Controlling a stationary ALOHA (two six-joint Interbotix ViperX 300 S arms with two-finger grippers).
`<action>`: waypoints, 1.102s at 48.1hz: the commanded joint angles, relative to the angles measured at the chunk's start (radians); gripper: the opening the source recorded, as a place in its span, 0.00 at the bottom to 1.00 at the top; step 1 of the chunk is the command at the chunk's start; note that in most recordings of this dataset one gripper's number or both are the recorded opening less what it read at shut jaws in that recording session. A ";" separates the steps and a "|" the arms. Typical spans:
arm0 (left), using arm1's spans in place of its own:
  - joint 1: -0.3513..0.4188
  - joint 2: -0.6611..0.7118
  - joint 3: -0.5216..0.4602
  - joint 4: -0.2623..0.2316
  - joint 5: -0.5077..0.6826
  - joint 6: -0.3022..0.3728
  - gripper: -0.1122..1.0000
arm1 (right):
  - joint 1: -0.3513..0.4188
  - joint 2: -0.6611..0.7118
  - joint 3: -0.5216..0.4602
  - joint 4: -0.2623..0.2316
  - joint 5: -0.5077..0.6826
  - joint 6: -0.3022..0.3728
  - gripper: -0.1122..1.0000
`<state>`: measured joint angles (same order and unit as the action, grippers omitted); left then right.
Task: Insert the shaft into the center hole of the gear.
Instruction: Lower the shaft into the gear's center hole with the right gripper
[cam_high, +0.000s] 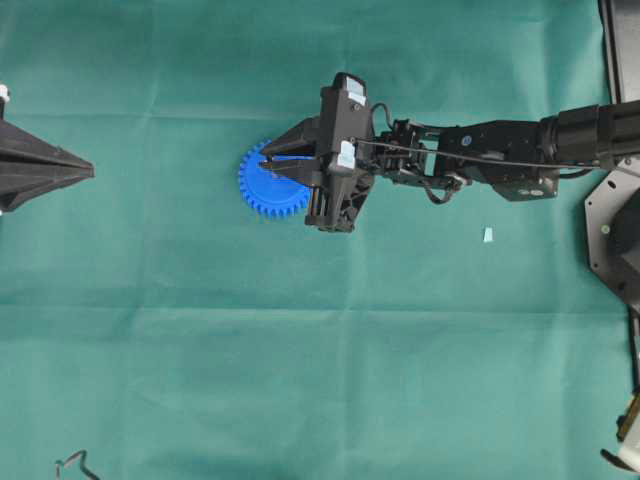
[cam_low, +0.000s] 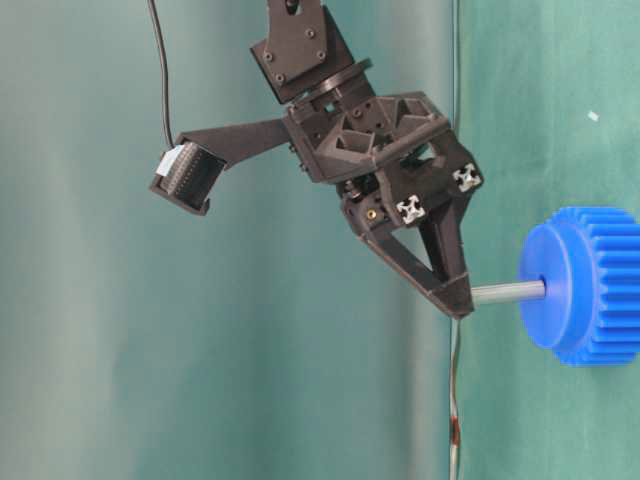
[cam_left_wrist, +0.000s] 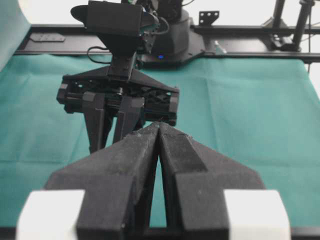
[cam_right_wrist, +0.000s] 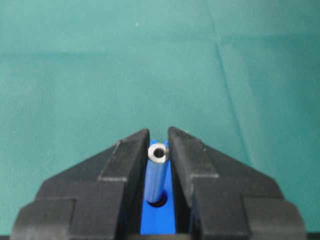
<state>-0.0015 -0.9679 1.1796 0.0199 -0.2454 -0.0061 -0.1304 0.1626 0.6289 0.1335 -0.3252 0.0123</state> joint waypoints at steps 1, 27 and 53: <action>0.000 0.005 -0.028 0.002 -0.008 -0.002 0.10 | 0.000 -0.011 -0.017 0.003 -0.005 -0.003 0.24; 0.000 0.003 -0.028 0.002 -0.008 -0.002 0.10 | -0.008 -0.038 0.003 0.002 -0.015 -0.008 0.24; 0.000 0.005 -0.028 0.002 -0.008 -0.002 0.10 | -0.011 -0.009 0.009 0.003 -0.057 -0.003 0.24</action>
<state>-0.0015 -0.9679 1.1796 0.0199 -0.2454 -0.0061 -0.1396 0.1565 0.6473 0.1335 -0.3620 0.0077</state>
